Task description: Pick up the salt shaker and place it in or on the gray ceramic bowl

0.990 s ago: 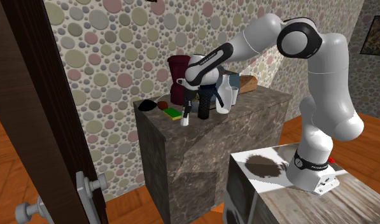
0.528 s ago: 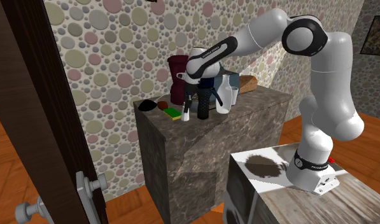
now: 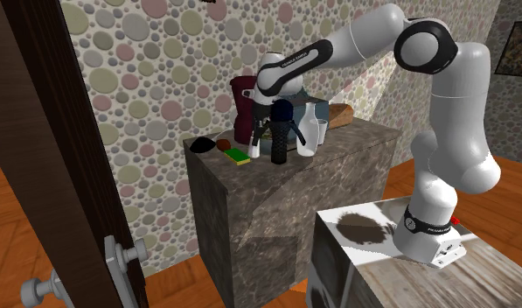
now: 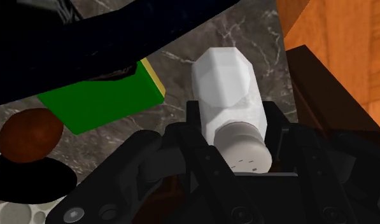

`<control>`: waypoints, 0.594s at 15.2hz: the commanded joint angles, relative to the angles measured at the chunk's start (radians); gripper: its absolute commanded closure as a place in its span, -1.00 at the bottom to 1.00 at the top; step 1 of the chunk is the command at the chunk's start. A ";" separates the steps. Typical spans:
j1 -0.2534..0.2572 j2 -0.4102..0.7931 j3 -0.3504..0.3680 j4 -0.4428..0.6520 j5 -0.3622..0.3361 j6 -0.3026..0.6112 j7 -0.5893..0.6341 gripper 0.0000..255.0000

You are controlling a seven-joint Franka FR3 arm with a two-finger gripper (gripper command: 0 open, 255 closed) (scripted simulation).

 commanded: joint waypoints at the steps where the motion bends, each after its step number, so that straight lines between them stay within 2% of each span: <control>1: 0.003 -0.014 -0.004 0.013 -0.015 -0.024 0.011 1.00; 9: 0.010 -0.052 -0.014 0.078 -0.056 -0.117 0.048 1.00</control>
